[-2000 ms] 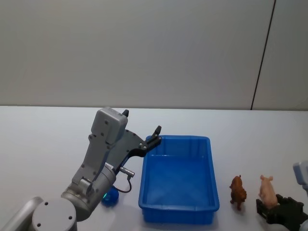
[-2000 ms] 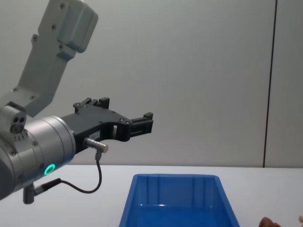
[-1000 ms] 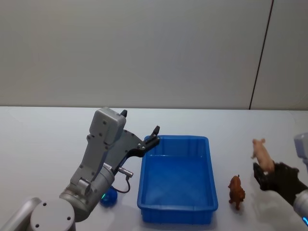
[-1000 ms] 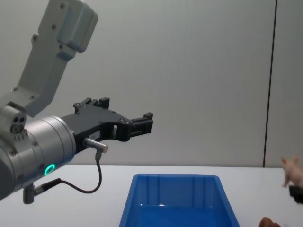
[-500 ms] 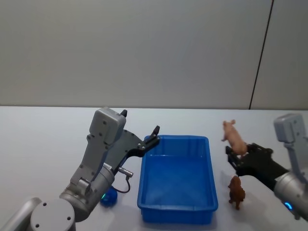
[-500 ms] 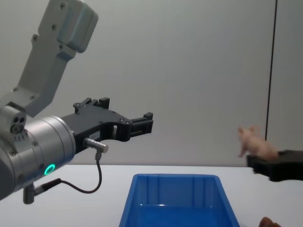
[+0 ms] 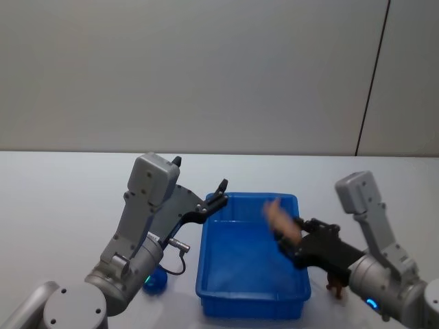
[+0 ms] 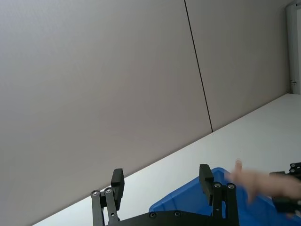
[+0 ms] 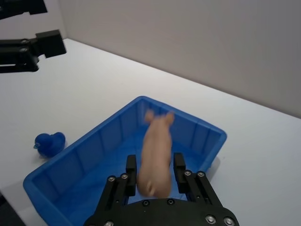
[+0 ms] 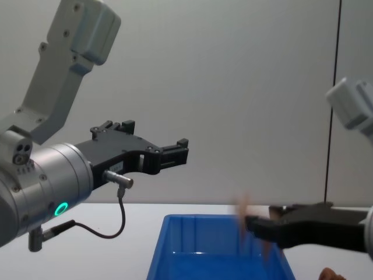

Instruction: Pick up the two dolls from the table and place them into the box.

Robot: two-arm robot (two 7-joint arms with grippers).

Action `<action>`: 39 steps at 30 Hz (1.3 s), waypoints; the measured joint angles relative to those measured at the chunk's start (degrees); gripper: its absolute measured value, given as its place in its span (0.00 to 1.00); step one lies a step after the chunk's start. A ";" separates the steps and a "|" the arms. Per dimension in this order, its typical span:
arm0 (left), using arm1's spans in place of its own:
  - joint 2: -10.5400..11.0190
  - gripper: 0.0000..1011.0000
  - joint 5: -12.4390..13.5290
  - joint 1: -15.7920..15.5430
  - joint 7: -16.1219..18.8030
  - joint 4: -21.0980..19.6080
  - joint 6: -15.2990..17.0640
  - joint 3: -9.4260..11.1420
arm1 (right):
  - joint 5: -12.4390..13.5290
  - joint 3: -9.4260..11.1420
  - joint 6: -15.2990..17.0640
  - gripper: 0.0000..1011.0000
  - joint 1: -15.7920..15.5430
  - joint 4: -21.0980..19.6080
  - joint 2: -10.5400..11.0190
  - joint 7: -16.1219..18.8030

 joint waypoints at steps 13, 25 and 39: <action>0.00 0.99 0.00 0.00 0.00 0.00 0.00 0.00 | -1.32 -1.57 0.19 0.81 0.26 1.36 -1.22 0.09; 0.00 0.99 0.00 0.00 0.00 0.00 0.00 0.00 | -0.28 -0.47 -2.78 0.99 -1.76 -0.27 0.37 -4.01; 0.00 0.99 0.00 0.00 0.00 0.00 0.00 0.00 | 2.74 1.90 -2.93 0.99 -6.31 -3.62 4.42 -7.43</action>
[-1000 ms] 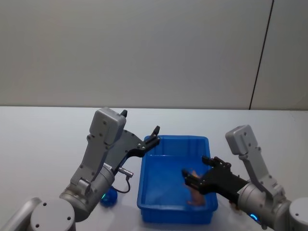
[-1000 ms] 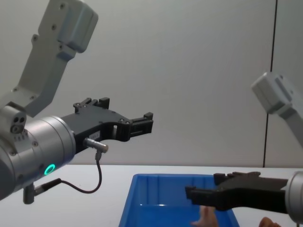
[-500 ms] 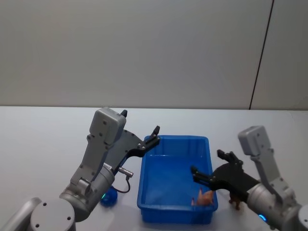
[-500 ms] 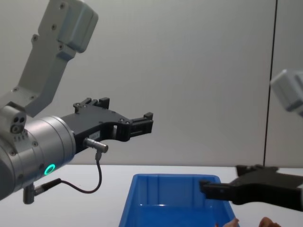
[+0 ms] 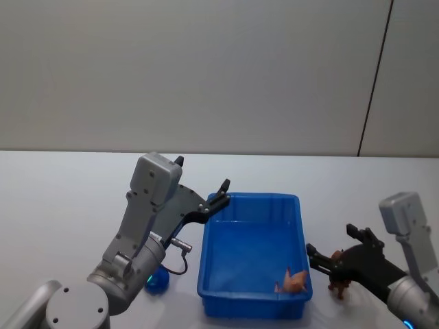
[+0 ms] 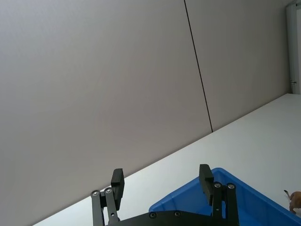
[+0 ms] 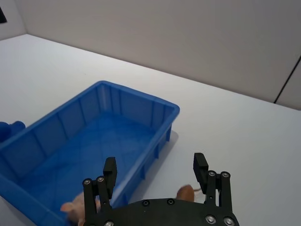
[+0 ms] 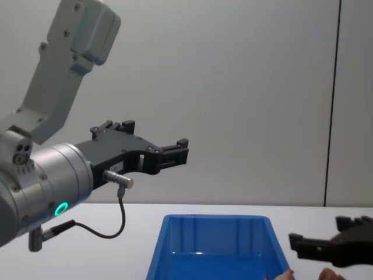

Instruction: Pick up the two dolls from the table and place them into the box.

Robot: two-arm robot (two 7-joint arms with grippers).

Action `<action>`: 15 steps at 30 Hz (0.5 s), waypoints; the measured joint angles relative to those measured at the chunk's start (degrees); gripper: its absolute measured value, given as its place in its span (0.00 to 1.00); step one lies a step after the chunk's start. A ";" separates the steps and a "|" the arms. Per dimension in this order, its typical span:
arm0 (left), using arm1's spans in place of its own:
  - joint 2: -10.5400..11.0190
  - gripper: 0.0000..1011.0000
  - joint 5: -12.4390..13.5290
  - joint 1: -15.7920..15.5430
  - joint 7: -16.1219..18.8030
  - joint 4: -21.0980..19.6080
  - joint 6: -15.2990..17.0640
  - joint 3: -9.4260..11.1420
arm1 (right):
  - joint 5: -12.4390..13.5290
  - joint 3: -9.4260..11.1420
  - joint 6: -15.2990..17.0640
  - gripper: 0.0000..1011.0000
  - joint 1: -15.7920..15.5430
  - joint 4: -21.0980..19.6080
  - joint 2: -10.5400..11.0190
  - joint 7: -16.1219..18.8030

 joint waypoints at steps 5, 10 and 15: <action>0.00 0.99 0.00 0.00 0.00 0.00 0.00 0.00 | 0.62 0.56 0.79 0.99 -1.40 -0.67 1.19 -0.41; 0.00 0.99 0.00 0.00 0.00 0.00 0.00 0.00 | 0.98 0.87 1.51 0.99 -2.39 -0.89 1.98 -0.53; 0.00 0.99 0.00 0.00 0.00 0.00 0.00 0.00 | 1.21 1.04 2.32 0.99 -3.08 -0.70 2.48 -0.56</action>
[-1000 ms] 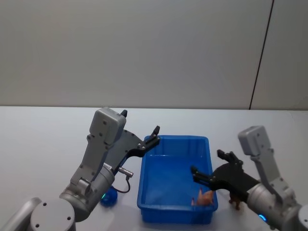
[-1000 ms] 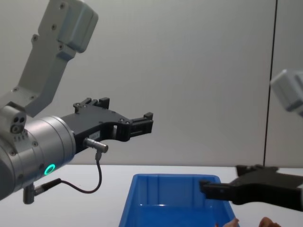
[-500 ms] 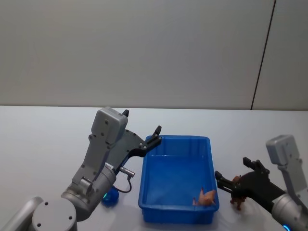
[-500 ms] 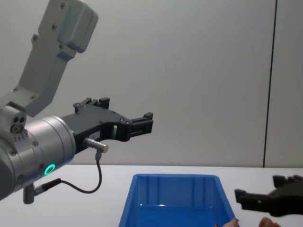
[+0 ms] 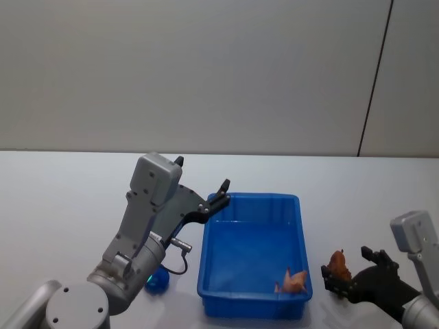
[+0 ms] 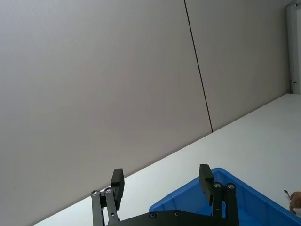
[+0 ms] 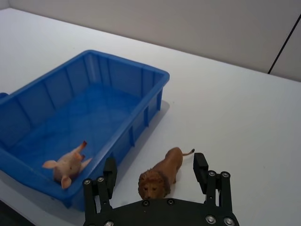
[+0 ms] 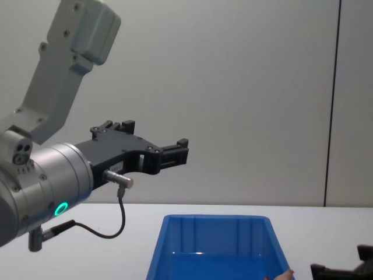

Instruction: Pick up the two dolls from the table and place them into the box.

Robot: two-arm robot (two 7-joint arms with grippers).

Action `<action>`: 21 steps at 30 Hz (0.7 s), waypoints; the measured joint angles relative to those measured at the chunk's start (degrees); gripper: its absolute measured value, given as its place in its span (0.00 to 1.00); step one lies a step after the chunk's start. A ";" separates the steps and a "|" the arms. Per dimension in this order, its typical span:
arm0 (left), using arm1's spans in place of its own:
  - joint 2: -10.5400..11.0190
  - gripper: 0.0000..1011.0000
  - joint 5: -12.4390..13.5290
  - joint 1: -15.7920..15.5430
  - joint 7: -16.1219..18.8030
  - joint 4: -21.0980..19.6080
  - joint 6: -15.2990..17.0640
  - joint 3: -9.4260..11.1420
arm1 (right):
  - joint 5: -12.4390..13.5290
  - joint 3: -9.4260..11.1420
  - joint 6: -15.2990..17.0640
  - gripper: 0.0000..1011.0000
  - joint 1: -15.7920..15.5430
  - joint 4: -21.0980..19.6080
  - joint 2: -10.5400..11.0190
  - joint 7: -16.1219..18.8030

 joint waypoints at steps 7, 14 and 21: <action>0.00 0.99 0.00 0.00 0.00 0.00 0.00 0.00 | -0.01 0.02 0.53 0.99 -0.18 1.46 0.07 -0.08; 0.00 0.99 0.00 0.00 0.00 0.00 0.00 0.00 | -0.30 -0.11 0.62 0.99 0.29 3.28 -0.34 -0.23; 0.00 0.99 0.00 0.00 0.00 0.00 0.00 0.00 | -0.37 -0.29 0.28 0.85 0.98 4.84 -0.96 -0.30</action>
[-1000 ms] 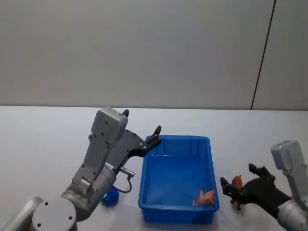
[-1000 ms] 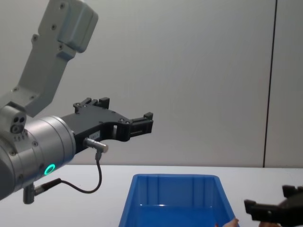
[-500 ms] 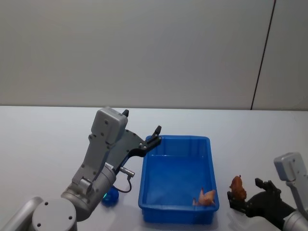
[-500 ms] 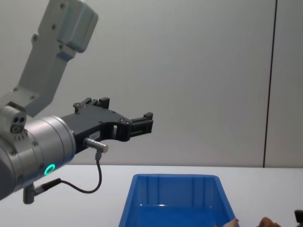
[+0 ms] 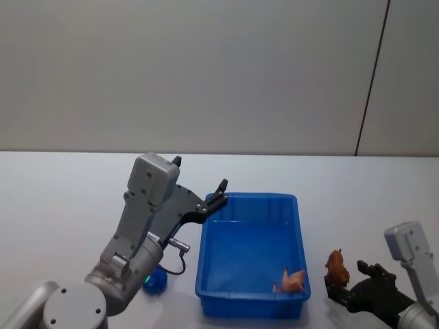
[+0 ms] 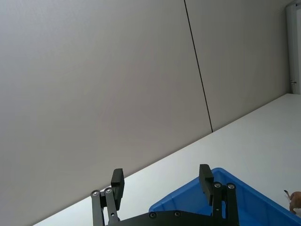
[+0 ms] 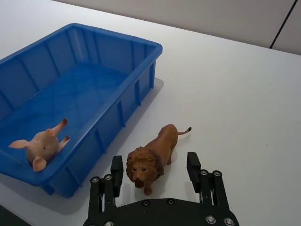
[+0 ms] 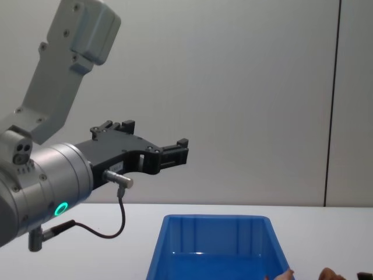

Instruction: Pick up the two dolls from the table and place them into the box.

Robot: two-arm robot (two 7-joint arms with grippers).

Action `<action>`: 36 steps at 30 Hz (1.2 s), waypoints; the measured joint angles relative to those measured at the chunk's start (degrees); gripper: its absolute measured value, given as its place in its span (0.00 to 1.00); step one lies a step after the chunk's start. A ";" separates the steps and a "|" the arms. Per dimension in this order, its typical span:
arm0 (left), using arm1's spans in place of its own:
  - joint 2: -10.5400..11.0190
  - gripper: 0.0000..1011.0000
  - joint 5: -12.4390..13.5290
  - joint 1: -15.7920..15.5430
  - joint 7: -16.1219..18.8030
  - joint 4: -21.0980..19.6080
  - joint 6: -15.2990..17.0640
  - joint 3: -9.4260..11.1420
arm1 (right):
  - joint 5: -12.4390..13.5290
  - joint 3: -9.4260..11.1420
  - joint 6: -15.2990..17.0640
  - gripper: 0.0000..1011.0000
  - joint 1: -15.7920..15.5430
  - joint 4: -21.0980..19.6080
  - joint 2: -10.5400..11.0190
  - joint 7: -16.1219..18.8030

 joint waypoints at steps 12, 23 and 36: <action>0.00 0.99 0.00 0.00 0.00 0.00 0.00 0.00 | 0.50 -0.38 -1.20 0.50 1.05 1.54 -1.05 0.61; 0.00 0.99 0.00 0.00 0.00 0.00 0.00 0.00 | 0.83 -0.28 -2.71 0.40 1.59 1.31 -1.42 0.46; 0.00 0.99 0.00 0.00 0.00 0.00 0.00 0.00 | 0.66 0.41 -6.60 0.40 3.12 -1.66 -1.64 0.28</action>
